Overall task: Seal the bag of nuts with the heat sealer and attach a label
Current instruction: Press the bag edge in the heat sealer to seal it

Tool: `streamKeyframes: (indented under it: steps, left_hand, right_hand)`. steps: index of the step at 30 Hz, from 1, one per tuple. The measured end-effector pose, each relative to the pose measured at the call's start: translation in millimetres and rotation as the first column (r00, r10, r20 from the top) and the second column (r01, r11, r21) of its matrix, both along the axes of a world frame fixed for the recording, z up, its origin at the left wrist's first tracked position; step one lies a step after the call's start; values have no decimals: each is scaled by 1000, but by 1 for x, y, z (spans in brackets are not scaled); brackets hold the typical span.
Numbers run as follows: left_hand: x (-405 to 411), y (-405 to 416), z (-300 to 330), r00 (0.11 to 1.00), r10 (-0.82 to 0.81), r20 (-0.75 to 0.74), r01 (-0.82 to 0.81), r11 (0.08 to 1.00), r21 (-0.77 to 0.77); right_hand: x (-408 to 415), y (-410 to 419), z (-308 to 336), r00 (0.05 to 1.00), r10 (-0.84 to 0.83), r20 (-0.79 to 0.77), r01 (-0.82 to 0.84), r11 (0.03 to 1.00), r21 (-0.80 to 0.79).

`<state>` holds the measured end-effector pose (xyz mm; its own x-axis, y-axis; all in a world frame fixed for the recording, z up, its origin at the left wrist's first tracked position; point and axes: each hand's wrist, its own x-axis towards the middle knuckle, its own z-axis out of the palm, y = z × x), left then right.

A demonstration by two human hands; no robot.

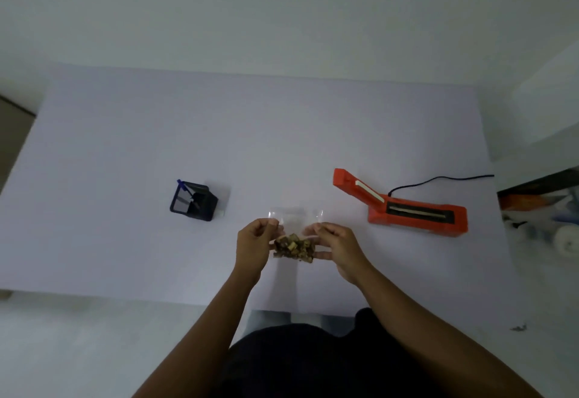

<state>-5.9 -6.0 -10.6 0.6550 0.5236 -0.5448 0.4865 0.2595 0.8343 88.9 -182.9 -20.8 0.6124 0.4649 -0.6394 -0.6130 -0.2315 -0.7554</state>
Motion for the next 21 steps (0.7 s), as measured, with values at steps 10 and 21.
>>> streamKeyframes:
  steps: [10,21]
  left_hand:
    - [-3,84,-38,985,-123,-121,104,983,-155]
    - [10,89,-82,911,-306,-275,319,948,2]
  right_hand:
    - [-27,69,-28,982,-191,-16,186,971,-153]
    - [-29,70,-70,970,-232,67,240,891,-387]
